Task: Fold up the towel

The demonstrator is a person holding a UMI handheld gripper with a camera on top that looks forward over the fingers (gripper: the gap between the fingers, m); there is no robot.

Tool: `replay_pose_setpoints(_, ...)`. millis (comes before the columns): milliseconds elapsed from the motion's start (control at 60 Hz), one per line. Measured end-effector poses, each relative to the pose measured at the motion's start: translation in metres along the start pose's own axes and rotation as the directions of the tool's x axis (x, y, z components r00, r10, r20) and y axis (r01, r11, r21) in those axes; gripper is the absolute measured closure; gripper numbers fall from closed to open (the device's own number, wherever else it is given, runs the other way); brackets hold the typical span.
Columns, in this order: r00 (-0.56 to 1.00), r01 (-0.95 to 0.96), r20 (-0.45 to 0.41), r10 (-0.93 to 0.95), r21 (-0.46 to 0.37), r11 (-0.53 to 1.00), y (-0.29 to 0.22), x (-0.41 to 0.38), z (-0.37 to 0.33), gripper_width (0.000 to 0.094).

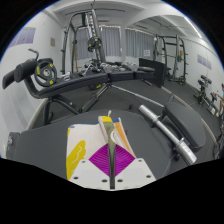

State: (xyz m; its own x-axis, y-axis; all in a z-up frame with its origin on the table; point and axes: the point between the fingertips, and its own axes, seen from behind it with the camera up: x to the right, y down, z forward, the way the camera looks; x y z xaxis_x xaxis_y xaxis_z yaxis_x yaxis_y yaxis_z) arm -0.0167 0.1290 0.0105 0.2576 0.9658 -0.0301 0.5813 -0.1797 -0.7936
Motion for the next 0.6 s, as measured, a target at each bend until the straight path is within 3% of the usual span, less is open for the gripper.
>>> replay_pose_setpoints(117,1.0,0.025,-0.011,-0.024,0.009,1.0,0.004,0.005,0.005,0.0861)
replay_pose_setpoints(217,0.995,0.04,-0.091,-0.037,0.03,0.999,-0.002,0.026,-0.003,0.0044)
replay_pose_setpoints(267,0.992,0.06,-0.113,-0.054,0.053,0.997,-0.011,0.03,-0.019,0.015)
replay_pose_setpoints(333,0.994,0.068,-0.095,-0.06,0.088,0.994,-0.023,0.022,-0.054,0.0064)
replay_pose_setpoints(600,0.991,0.126,-0.056,-0.118,0.16,0.979,-0.036,-0.003,-0.242,0.0081)
